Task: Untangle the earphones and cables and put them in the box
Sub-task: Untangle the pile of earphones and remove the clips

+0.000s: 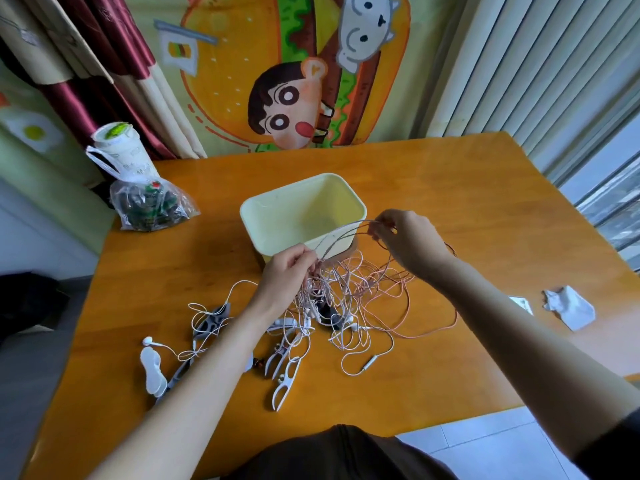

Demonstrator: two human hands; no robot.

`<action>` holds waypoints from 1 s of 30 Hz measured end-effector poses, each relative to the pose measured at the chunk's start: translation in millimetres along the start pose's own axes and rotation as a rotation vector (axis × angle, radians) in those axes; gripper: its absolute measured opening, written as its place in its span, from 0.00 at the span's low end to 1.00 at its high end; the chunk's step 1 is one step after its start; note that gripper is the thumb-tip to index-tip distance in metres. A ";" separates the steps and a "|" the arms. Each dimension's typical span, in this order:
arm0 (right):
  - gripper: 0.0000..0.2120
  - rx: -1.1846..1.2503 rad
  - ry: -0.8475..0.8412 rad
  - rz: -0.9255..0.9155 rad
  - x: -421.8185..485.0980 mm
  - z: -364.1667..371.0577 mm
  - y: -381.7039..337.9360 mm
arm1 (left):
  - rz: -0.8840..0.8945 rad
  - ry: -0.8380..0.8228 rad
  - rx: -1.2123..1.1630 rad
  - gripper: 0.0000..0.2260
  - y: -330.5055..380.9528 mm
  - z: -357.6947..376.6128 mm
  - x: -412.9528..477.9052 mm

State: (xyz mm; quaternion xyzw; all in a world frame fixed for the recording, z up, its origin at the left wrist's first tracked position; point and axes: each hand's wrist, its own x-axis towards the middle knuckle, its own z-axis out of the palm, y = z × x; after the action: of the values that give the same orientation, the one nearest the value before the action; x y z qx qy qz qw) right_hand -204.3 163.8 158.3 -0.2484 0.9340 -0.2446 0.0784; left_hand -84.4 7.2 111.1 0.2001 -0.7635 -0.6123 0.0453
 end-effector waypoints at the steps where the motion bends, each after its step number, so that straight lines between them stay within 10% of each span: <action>1: 0.11 0.031 -0.016 -0.023 -1.1 0.3 -3.6 | 0.003 -0.010 -0.008 0.13 0.5 0.7 -0.7; 11: 0.12 0.213 -0.356 -0.130 -10.8 15.9 -33.0 | 0.047 -0.036 -0.052 0.09 4.3 6.0 -4.6; 30: 0.06 0.110 -0.266 -0.241 -18.7 26.0 -37.9 | -0.041 -0.060 -0.007 0.08 -0.4 -0.9 -13.2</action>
State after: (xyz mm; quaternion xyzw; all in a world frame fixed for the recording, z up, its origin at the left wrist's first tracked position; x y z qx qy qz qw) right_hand -165.1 133.6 155.0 -0.3841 0.8641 -0.2678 0.1848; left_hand -72.0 11.1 113.3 0.1970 -0.7580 -0.6217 0.0107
